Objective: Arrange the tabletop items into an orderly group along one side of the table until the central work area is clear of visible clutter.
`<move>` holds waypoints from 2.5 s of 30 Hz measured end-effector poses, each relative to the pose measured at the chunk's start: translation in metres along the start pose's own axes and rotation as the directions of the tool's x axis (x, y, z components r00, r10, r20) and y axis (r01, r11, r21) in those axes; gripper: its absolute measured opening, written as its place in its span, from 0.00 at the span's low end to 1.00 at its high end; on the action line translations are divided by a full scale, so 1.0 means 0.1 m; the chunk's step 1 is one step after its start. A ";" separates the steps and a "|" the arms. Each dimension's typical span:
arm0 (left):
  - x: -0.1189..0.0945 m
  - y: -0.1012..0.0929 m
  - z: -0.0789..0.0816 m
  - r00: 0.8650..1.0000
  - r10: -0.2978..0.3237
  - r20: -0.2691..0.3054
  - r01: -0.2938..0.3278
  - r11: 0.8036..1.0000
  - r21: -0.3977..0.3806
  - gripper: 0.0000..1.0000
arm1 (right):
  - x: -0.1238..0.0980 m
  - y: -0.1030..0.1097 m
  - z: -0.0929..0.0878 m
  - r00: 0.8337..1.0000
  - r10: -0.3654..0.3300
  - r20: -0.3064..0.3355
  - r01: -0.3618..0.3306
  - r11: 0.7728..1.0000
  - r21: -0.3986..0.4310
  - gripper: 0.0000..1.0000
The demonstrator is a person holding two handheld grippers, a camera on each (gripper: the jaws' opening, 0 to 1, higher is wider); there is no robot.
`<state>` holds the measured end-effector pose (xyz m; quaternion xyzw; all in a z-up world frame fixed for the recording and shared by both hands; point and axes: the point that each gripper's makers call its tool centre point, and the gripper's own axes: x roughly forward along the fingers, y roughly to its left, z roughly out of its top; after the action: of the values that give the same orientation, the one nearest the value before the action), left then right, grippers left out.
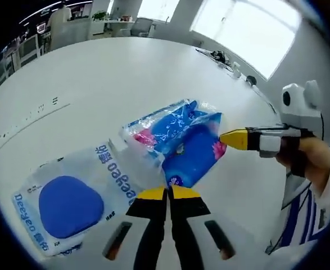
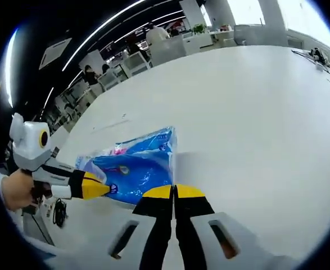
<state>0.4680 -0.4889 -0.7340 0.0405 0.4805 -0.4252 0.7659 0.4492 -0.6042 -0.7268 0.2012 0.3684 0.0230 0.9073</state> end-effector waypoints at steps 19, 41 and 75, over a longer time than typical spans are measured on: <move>0.18 0.08 -0.04 0.999 0.012 -0.035 -0.015 0.996 -0.082 0.00 | 0.24 -0.18 -0.14 0.999 0.022 -0.032 -0.021 1.000 0.014 0.00; -0.01 0.00 -0.03 0.997 0.080 0.001 -0.080 0.997 -0.019 0.17 | 0.20 -0.08 -0.22 0.999 0.022 -0.044 -0.024 0.998 -0.059 0.04; -0.79 -0.11 -0.39 0.991 0.067 0.118 -0.075 0.995 0.062 0.70 | -0.37 0.23 -0.39 0.999 0.024 0.036 -0.021 0.997 -0.069 0.71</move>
<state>0.4190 -0.4294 -0.6899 0.0584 0.4190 -0.4151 0.8054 0.3981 -0.5763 -0.7186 0.1745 0.3485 0.0422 0.9199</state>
